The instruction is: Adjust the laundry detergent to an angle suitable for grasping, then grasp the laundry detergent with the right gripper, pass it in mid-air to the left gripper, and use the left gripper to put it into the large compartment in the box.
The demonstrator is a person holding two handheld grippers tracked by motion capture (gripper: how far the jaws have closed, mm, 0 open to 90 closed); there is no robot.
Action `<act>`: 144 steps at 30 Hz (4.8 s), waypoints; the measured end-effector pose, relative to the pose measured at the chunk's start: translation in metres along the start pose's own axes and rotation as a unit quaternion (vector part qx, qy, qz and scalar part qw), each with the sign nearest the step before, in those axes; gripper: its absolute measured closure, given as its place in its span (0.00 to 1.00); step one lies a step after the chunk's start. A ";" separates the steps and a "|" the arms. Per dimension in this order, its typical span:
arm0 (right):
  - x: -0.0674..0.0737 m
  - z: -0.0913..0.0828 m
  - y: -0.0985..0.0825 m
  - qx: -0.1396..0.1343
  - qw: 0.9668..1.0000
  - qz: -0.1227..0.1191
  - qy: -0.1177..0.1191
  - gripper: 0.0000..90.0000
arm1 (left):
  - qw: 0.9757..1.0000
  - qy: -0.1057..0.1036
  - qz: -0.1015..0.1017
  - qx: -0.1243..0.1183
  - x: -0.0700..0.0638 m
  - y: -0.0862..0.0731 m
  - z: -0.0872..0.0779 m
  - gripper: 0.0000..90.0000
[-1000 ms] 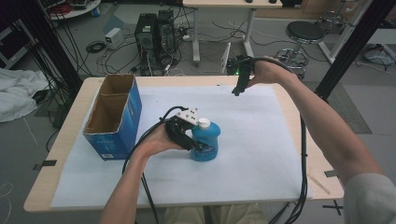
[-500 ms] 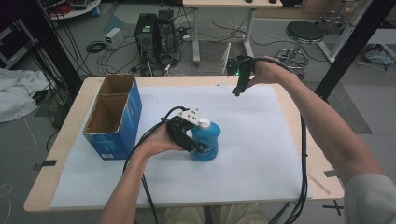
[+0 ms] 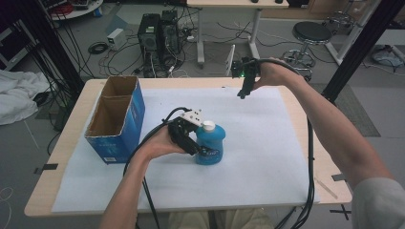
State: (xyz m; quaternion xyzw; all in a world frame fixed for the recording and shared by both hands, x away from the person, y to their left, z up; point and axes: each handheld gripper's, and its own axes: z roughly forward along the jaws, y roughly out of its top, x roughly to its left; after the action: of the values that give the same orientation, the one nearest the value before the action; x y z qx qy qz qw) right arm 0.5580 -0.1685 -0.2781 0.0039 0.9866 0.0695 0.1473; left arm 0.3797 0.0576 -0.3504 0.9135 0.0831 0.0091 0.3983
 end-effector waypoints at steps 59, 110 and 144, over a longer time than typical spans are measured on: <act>0.011 -0.011 0.001 0.006 1.000 -0.014 -0.002 0.13 | 0.944 0.075 0.039 0.319 -0.005 0.035 -0.065 0.07; 0.125 -0.014 -0.035 -0.137 0.989 0.021 0.043 0.13 | 0.944 0.085 0.033 0.316 0.000 0.046 -0.073 0.07; 0.182 0.025 -0.011 -0.306 0.945 0.059 0.100 0.13 | 0.946 0.082 0.037 0.313 -0.006 0.045 -0.076 0.07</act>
State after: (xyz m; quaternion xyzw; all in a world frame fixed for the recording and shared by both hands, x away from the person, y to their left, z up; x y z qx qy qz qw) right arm 0.3915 -0.1712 -0.3557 0.0102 0.9255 0.3768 0.0376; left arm 0.3744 0.0820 -0.2659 0.9906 0.0806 0.0724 0.0836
